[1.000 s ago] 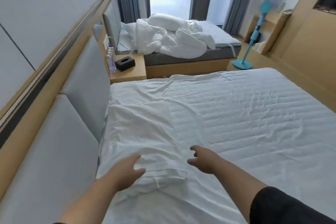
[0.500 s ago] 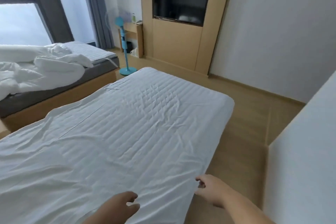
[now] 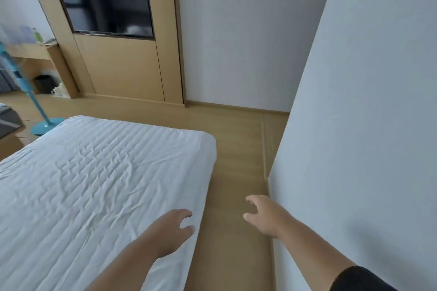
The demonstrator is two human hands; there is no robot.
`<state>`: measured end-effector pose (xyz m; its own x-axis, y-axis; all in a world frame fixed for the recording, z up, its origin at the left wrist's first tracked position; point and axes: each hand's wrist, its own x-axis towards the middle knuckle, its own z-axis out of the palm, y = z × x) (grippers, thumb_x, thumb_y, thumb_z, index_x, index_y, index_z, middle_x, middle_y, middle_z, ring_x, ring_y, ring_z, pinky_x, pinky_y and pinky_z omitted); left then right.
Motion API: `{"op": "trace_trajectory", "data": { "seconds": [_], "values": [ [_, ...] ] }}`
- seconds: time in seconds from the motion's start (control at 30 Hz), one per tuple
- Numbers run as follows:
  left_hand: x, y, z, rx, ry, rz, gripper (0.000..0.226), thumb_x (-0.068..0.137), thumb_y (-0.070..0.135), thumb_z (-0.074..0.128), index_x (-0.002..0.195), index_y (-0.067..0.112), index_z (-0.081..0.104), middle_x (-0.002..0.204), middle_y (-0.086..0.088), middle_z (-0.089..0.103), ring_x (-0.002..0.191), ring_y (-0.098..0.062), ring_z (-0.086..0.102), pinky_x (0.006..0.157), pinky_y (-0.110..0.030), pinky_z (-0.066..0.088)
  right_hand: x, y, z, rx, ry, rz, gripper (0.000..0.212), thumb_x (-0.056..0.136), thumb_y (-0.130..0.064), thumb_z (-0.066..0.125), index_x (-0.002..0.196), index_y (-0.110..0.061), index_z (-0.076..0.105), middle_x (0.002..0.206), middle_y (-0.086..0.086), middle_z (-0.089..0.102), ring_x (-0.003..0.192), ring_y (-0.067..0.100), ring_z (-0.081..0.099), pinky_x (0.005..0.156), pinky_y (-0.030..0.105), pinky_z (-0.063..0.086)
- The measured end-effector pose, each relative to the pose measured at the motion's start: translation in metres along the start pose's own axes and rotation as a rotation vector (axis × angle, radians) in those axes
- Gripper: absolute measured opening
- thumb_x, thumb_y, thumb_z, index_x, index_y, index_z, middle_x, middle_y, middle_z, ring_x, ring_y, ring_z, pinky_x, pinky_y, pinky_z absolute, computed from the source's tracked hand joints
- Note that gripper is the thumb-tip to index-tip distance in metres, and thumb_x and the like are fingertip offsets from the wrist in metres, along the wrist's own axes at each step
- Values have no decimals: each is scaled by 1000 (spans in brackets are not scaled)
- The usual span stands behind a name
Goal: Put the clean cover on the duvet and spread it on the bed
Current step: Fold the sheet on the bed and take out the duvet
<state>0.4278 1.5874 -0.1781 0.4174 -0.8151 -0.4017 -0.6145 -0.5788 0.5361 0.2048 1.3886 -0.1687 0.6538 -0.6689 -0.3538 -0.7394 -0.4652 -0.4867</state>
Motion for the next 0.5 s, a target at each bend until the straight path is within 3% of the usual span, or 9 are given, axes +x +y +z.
{"op": "trace_trajectory", "data": {
  "seconds": [0.23,0.5],
  "values": [
    [151,48,-25,17,-121,100,52,91,58,51,139,40,49,139,17,49,121,-3,50,98,-26,40,94,51,-42,68,0,115,63,96,-45,57,154,-27,37,156,-10,41,141,9,42,111,27,37],
    [360,65,-114,153,-113,128,47,97,51,50,140,32,50,146,15,49,132,-9,49,105,-27,41,250,79,-116,145,65,265,60,99,-41,55,154,-25,38,153,-9,44,139,10,44,108,25,37]
  ]
}}
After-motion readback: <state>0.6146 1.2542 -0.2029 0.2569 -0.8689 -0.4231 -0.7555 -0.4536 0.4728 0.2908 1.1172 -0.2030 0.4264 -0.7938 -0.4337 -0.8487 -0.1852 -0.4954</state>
